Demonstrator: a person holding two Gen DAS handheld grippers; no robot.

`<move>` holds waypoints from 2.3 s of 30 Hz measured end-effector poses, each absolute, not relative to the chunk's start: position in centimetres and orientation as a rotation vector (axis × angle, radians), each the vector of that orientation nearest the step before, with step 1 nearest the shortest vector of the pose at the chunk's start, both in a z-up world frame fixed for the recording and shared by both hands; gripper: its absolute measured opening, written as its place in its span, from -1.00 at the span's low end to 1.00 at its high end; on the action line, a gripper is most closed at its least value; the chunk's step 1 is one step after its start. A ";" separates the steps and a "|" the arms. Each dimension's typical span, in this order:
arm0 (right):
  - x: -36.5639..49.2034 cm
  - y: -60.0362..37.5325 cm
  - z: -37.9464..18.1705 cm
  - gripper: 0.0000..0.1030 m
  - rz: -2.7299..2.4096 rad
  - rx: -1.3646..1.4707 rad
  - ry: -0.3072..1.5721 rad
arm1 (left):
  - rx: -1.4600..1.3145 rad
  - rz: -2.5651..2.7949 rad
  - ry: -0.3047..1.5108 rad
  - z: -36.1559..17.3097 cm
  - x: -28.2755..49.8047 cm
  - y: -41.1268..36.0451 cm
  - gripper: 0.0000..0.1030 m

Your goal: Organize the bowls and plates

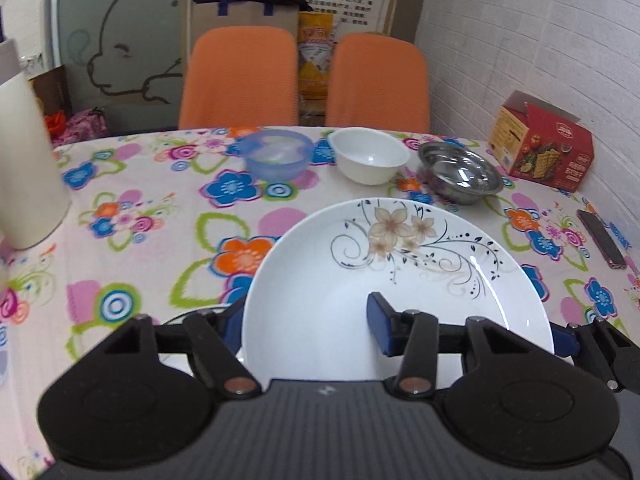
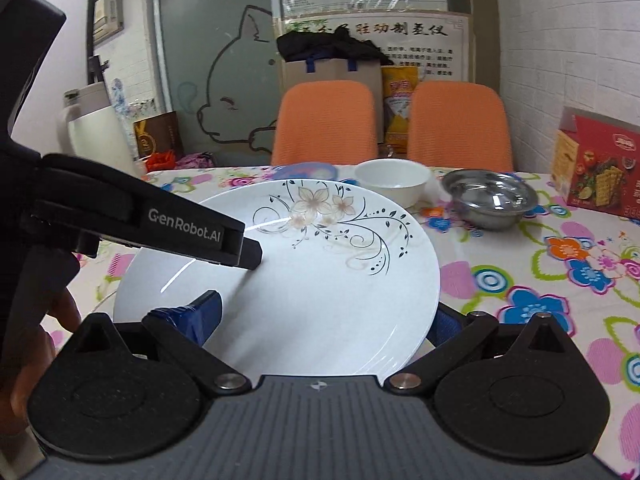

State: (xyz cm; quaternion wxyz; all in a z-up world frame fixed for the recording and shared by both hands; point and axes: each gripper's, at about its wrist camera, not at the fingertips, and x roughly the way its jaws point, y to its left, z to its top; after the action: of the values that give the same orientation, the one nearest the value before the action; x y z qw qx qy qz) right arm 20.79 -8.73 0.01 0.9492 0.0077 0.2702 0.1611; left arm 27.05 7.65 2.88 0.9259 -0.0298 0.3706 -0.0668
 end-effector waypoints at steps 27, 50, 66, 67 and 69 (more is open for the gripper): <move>20.2 -0.3 -3.4 0.72 0.442 -0.145 0.646 | -0.169 -0.011 0.756 -0.7 22.9 17.6 0.06; 24.2 -14.3 -2.2 0.72 0.225 0.008 0.625 | -0.150 -0.172 0.758 1.4 25.8 10.8 0.40; 37.1 -25.7 0.2 0.72 0.070 -0.121 0.577 | -0.323 -0.346 0.853 1.8 44.2 -4.0 0.40; 38.2 -26.0 0.1 0.72 0.065 -0.121 0.582 | -0.347 -0.337 0.860 1.5 45.4 -4.6 0.40; 40.5 -26.6 -0.3 0.72 0.070 -0.114 0.595 | -0.409 -0.323 0.882 0.6 47.6 -5.4 0.40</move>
State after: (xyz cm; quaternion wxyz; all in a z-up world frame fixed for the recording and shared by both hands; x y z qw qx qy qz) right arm 40.46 -26.56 -0.30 0.9538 -0.0561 0.2931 0.0343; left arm 47.65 -5.44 0.64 0.8717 -0.1958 0.4218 -0.1546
